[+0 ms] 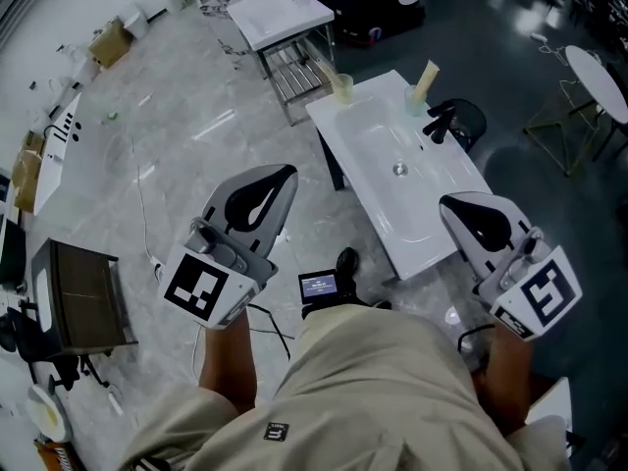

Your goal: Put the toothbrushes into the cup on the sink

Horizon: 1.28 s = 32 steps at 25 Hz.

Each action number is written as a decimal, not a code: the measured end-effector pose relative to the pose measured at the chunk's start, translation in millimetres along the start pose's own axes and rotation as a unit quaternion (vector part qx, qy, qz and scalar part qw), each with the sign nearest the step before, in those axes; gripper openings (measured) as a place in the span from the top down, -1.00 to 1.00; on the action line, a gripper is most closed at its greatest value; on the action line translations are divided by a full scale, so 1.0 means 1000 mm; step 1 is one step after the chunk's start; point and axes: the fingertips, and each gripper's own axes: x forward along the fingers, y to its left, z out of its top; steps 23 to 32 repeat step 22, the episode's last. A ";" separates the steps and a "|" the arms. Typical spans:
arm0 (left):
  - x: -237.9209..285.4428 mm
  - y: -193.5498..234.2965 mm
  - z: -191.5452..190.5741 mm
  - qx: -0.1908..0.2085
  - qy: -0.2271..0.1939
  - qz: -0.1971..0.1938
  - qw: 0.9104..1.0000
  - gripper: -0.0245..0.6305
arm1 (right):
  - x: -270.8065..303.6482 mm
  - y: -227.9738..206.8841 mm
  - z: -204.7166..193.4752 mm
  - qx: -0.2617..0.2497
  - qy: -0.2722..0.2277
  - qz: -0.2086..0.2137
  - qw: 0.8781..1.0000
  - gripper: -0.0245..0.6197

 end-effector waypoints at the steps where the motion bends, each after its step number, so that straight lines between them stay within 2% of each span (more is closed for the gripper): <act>1: 0.000 -0.001 -0.002 0.001 0.001 -0.001 1.000 0.91 | 0.000 0.000 -0.003 0.003 0.002 0.001 1.000 0.91; 13: 0.015 0.002 -0.017 -0.007 0.016 -0.010 1.000 0.91 | 0.008 -0.011 -0.021 0.030 0.017 0.002 0.999 0.91; 22: 0.021 0.017 -0.033 -0.012 0.025 -0.006 1.000 0.91 | 0.028 -0.019 -0.030 0.036 0.023 0.013 0.999 0.91; 32: 0.021 0.017 -0.033 -0.012 0.025 -0.006 1.000 0.91 | 0.028 -0.019 -0.030 0.036 0.023 0.013 0.999 0.91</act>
